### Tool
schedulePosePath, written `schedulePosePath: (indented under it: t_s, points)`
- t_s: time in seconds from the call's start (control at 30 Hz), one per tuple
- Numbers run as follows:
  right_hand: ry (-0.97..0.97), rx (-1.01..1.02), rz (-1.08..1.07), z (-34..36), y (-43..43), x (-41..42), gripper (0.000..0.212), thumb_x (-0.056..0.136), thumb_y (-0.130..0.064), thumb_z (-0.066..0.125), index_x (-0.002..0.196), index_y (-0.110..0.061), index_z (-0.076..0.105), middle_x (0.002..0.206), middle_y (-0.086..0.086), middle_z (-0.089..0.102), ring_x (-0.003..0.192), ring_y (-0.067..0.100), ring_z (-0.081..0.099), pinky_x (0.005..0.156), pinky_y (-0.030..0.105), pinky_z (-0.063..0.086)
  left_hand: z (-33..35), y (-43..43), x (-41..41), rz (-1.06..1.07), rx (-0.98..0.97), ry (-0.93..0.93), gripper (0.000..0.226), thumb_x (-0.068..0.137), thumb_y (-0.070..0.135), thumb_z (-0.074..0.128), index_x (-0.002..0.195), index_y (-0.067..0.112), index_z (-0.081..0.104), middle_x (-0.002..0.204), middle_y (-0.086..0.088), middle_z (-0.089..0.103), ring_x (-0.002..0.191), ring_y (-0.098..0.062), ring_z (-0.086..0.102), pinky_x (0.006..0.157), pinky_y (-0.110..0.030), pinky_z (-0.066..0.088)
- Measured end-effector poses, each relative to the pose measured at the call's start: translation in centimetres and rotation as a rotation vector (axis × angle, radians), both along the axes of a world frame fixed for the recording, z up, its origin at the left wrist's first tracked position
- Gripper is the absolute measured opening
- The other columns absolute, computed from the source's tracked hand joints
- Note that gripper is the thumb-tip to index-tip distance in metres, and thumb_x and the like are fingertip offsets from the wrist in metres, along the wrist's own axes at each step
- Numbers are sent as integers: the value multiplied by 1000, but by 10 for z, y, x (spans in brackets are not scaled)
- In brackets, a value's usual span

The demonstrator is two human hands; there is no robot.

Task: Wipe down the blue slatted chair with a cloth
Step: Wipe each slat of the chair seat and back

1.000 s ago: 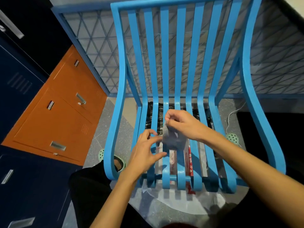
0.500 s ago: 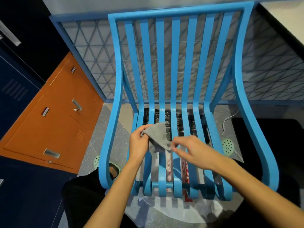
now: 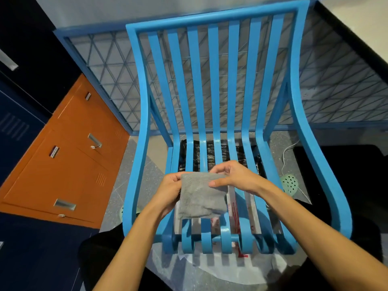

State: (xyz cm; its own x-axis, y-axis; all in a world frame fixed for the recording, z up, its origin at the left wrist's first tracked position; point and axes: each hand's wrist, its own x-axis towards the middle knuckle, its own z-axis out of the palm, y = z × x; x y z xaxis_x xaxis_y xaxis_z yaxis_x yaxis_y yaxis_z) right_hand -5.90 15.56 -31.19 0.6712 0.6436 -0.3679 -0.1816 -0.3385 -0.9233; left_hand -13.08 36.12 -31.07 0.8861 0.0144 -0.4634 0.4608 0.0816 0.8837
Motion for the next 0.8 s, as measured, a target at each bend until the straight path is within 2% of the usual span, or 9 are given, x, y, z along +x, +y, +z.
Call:
schedulePosePath:
  t_s: [0.1, 0.17, 0.23, 0.3, 0.4, 0.5, 0.57, 0.67, 0.8]
  points:
    - [164, 71, -98, -9, -5, -1, 24, 82, -2, 71, 104, 8, 68, 104, 21, 71, 98, 32, 69, 89, 41, 56, -8, 13, -1, 83, -232, 137, 25, 94, 6, 48, 107, 1, 69, 94, -16, 73, 79, -21, 71, 70, -32, 60]
    - [248, 109, -168, -14, -8, -5, 20, 83, 0, 69, 103, 5, 69, 105, 22, 70, 100, 34, 68, 87, 43, 57, -17, 19, -4, 150, -403, 203, 37, 92, 23, 48, 115, -3, 62, 95, -18, 71, 79, -25, 70, 72, -38, 58]
    - [284, 130, -227, -17, -7, -10, 17, 83, 1, 68, 99, 1, 72, 102, 20, 72, 97, 32, 69, 85, 40, 57, -26, 14, -6, 128, -299, 203, 41, 91, 34, 56, 111, 0, 65, 102, -19, 71, 87, -28, 69, 78, -43, 57]
    - [347, 209, -341, -21, -4, -18, 22, 83, 1, 68, 104, 5, 70, 104, 21, 70, 97, 30, 68, 86, 36, 57, -32, 1, -8, 142, -121, 146, 42, 79, 29, 69, 110, 1, 67, 109, -20, 70, 95, -28, 68, 81, -40, 57]
    - [625, 491, -514, -30, 3, -41, 39, 84, -11, 70, 120, 4, 62, 119, 24, 64, 109, 34, 63, 97, 45, 51, -38, -17, -10, 281, -203, 87, 39, 77, 17, 69, 112, -1, 65, 105, -18, 72, 91, -26, 70, 72, -34, 58]
    - [934, 619, -583, -44, 13, -63, 43, 86, -10, 67, 125, 2, 56, 113, 27, 66, 101, 39, 65, 86, 47, 57, -41, -25, -13, 348, -221, 62, 23, 84, 10, 66, 106, 2, 67, 98, -16, 74, 86, -25, 71, 70, -34, 59]
    - [883, 555, -523, -52, 19, -67, 48, 84, -4, 68, 129, 1, 53, 119, 27, 64, 107, 40, 63, 89, 47, 55, -47, -23, -13, 353, -58, 21, 16, 85, 10, 68, 100, 4, 69, 93, -14, 74, 84, -26, 70, 74, -35, 58]
    - [719, 429, -543, -50, 26, -54, 36, 90, 1, 59, 126, -1, 56, 116, 21, 67, 108, 34, 65, 92, 44, 54, -59, -13, -7, 353, 195, -53, 12, 84, 12, 71, 96, 13, 69, 88, -6, 72, 82, -21, 67, 75, -32, 56]
    - [231, 93, -432, -42, 26, -24, 32, 99, -6, 48, 129, -5, 58, 118, 9, 68, 107, 20, 66, 89, 26, 54, -73, 3, 0, 424, 298, -94, 16, 89, 12, 65, 103, 19, 65, 90, 2, 69, 83, -8, 63, 74, -14, 49]
